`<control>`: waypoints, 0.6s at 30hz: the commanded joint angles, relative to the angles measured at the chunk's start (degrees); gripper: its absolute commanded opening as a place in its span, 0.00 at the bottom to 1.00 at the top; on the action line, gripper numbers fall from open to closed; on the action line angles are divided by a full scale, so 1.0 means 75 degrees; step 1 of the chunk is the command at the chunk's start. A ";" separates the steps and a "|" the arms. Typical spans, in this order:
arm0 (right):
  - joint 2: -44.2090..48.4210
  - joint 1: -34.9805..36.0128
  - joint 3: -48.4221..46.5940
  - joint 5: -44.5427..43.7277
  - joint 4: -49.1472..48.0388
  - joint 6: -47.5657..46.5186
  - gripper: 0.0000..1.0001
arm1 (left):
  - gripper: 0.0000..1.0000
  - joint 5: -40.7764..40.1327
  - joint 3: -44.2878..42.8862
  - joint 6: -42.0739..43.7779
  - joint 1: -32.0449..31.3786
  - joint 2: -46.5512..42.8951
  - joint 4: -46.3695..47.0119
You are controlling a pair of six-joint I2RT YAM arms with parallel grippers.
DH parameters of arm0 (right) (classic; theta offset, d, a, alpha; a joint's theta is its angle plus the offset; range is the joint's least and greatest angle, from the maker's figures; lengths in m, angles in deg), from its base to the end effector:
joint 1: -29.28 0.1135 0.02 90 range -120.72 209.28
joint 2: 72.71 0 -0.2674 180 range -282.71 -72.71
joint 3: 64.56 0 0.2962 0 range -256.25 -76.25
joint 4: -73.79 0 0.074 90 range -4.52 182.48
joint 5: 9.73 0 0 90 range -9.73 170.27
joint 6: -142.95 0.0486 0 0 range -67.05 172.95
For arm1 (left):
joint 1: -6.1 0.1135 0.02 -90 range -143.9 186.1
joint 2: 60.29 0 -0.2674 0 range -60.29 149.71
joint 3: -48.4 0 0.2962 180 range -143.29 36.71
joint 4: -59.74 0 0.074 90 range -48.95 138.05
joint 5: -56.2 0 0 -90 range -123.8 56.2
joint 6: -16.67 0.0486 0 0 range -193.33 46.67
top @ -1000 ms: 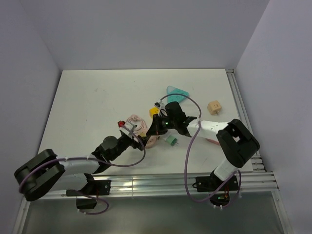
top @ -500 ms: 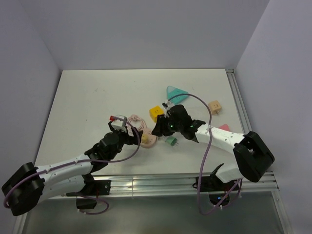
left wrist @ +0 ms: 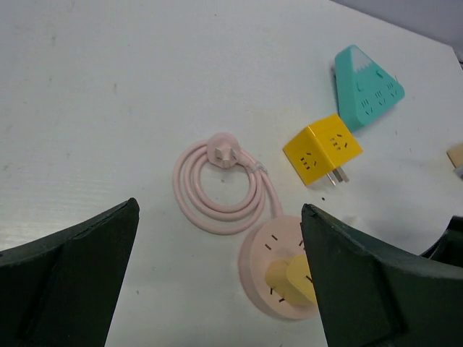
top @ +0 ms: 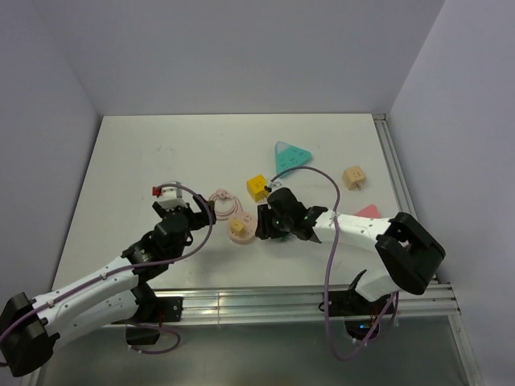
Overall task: Insert the plug
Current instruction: Move the socket to the center of the board.
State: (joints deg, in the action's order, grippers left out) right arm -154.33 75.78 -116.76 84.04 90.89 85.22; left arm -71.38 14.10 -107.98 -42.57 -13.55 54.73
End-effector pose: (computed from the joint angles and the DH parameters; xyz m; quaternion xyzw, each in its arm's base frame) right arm 0.2202 0.2367 0.1437 -0.1271 0.9197 0.2585 0.2667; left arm 0.1763 -0.1556 0.2107 -0.0960 0.7808 -0.1783 0.5911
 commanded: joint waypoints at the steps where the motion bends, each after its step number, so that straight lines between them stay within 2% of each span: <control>1: -0.0413 0.0128 -0.0222 -0.0233 -0.0217 0.0103 0.49 | 0.99 -0.0415 -0.0372 -0.0336 0.0172 -0.0442 -0.0772; 8: -0.2098 0.0678 -0.1838 -0.0339 0.0099 0.0139 0.43 | 0.99 -0.0637 -0.0313 -0.0419 0.0301 -0.0912 -0.1347; 11: -0.2451 0.0948 -0.2589 -0.0210 0.0158 0.0104 0.42 | 1.00 -0.0602 -0.0290 -0.0349 0.0383 -0.0959 -0.1359; 14: -0.2348 0.1171 -0.2848 -0.0093 0.0029 0.0010 0.42 | 0.99 -0.0462 -0.0290 -0.0173 0.0442 -0.0947 -0.1277; 18: -0.1996 0.1194 -0.2650 -0.0490 0.0379 -0.0177 0.47 | 0.99 -0.0240 -0.0255 -0.0009 0.0477 -0.0865 -0.1090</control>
State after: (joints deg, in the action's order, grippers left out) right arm -172.48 84.72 -136.34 82.82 92.00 85.68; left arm -74.33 13.42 -109.82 -39.33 -20.06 45.18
